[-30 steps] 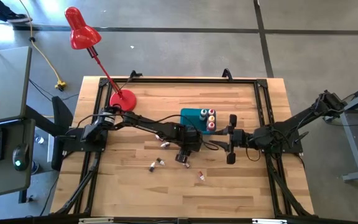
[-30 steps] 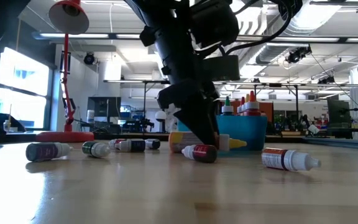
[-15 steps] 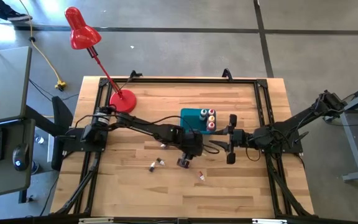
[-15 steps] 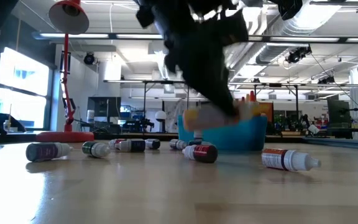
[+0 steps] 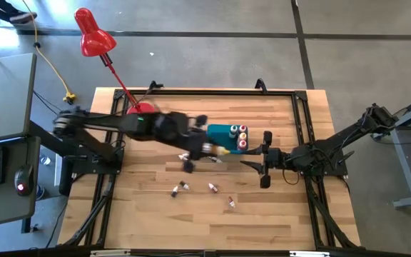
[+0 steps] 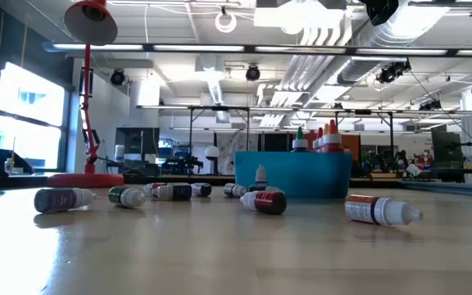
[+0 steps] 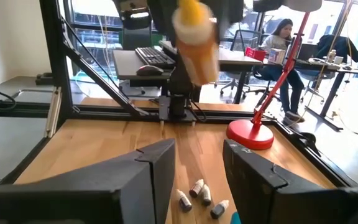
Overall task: Pick & Place food coloring
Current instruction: Put the big yellow food coloring bottle into the blue bin
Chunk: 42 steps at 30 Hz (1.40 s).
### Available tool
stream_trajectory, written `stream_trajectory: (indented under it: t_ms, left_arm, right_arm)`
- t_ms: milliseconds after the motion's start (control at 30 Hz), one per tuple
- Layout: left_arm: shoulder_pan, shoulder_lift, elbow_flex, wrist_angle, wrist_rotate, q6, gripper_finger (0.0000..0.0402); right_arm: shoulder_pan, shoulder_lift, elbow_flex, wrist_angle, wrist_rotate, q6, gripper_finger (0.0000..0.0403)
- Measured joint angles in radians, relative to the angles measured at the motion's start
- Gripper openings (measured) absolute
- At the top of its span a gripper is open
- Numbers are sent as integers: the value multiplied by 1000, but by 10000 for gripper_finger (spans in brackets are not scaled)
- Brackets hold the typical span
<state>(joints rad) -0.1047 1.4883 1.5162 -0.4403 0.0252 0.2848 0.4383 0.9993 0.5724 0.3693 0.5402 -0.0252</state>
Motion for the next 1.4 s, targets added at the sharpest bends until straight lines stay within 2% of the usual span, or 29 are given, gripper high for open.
stream_trajectory:
  t_ms: [67,167,267,400,467,533,667,867,1133,1200,1400]
  left_arm:
    - [0,-64,-101,75,25,3,128]
    - [-1,-134,-343,290,37,-24,128]
    - [0,-159,-611,702,35,-34,129]
    - [0,-117,-894,1376,28,-83,129]
    - [0,-75,-986,1567,12,-157,129]
    - [0,-48,-1031,1670,-6,-238,129]
    - [-1,19,-1031,1637,-89,-316,129]
    - [0,111,-968,1659,-87,-281,129]
    - [0,134,-893,1641,-28,-228,129]
    - [0,134,-892,1634,-19,-227,129]
    - [0,135,-892,1593,-39,-228,129]
  right_arm:
    - [0,0,0,2,0,0,129]
    - [0,0,0,2,0,0,129]
    - [0,0,0,1,-1,0,129]
    - [0,0,0,5,-1,0,129]
    - [0,0,0,6,3,0,129]
    - [0,0,0,5,3,-2,129]
    - [-2,0,0,12,4,-67,129]
    - [-2,0,0,40,3,-137,129]
    - [-23,0,0,62,172,-140,129]
    - [-42,1,0,62,144,-109,129]
    - [-145,46,17,66,-97,12,129]
